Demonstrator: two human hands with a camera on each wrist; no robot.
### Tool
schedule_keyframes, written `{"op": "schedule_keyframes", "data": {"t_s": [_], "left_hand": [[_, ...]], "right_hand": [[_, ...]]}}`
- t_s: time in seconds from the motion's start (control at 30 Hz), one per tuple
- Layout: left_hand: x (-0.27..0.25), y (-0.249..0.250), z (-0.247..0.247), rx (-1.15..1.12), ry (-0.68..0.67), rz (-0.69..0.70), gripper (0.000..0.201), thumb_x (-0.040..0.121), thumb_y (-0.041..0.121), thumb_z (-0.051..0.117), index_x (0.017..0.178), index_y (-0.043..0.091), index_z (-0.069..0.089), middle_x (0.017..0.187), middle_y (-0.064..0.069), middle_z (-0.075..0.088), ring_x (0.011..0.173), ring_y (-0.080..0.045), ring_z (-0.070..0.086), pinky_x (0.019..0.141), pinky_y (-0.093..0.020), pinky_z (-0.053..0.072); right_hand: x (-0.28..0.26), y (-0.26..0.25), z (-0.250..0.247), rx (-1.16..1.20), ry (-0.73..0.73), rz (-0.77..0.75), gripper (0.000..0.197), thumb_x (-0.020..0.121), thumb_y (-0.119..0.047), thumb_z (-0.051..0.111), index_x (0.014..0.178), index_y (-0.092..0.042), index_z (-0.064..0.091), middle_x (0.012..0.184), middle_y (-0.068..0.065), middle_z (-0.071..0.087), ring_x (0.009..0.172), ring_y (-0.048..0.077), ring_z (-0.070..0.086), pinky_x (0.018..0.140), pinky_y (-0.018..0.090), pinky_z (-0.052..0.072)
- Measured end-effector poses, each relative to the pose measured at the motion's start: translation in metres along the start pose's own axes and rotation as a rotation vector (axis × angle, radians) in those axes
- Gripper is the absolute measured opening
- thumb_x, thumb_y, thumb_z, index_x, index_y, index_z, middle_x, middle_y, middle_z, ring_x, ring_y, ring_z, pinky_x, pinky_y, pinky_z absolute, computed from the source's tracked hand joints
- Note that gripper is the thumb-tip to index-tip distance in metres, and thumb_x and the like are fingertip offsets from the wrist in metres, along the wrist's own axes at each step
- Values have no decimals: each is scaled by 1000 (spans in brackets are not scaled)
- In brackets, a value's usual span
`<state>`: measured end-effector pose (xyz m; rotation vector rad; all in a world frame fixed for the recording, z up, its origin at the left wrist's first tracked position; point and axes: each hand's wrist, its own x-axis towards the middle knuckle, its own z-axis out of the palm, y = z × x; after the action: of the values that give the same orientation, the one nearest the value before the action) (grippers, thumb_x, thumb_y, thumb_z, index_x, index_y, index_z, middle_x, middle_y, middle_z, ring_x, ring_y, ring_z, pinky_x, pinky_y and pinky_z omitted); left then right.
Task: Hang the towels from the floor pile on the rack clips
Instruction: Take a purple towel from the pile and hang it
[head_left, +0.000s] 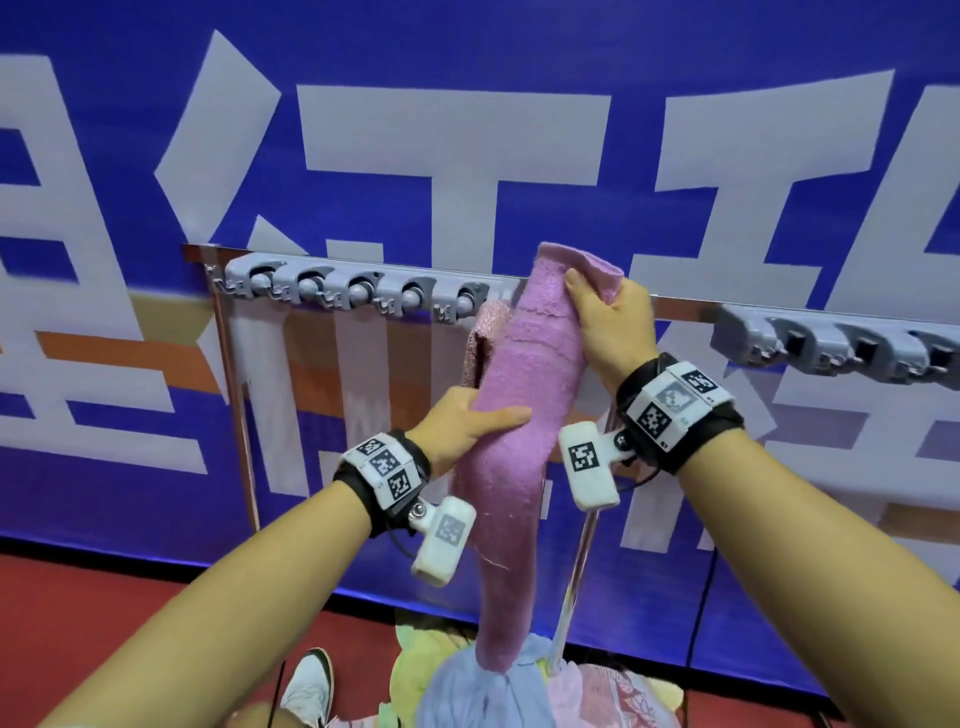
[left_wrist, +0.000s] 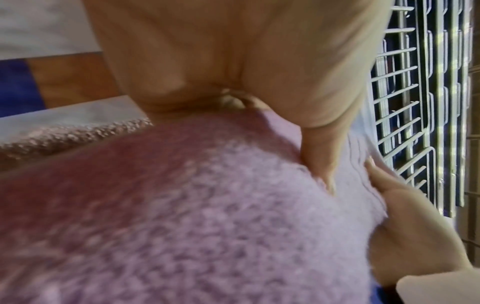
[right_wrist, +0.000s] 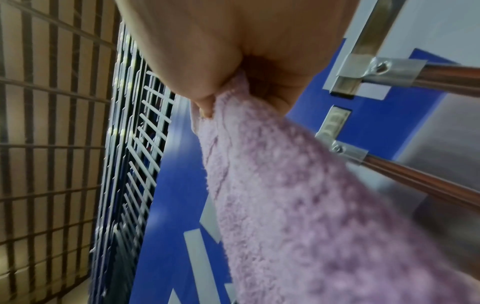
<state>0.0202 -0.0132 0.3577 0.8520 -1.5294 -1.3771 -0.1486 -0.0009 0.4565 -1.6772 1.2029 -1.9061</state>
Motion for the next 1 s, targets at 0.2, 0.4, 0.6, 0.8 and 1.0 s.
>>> {"op": "schedule_keyframes", "data": {"t_s": [0.2,0.4,0.6,0.8,1.0], "left_hand": [[4,-4,-23,62,71,38,42,70,40,80,68,1,64,65,-8,63,57,-15,52,54,-24,42],[10,28,-27,-45,7,49,25,96,15,57,80,6,74,76,-7,74,64,-13,67,59,-23,54],[10,35,2,74,-135,5,35,96,24,56,97,-10,64,80,-15,65,69,-20,58,67,-28,50],[3,40,2,32,-178,-24,55,84,33,62,107,-17,62,90,-20,66,73,-22,61,71,-30,52],[2,36,-12,66,-139,-66,30,91,26,65,93,-3,72,78,-12,71,67,-16,62,65,-25,52]], "right_hand": [[12,30,-40,-53,268,141,10,91,-20,63,85,-17,69,72,-13,62,67,1,56,65,17,46],[-9,76,-60,-274,289,396,11,77,-19,68,86,-17,62,85,6,64,80,22,59,79,36,53],[-40,58,-22,-365,-120,102,10,86,-17,63,92,-25,64,97,-5,67,94,15,62,89,34,50],[-53,33,10,172,-533,542,27,68,-32,58,80,-8,62,77,10,61,78,30,53,81,44,43],[-58,24,2,92,-561,439,17,82,-18,59,70,-6,60,68,7,57,66,18,50,67,30,41]]}}
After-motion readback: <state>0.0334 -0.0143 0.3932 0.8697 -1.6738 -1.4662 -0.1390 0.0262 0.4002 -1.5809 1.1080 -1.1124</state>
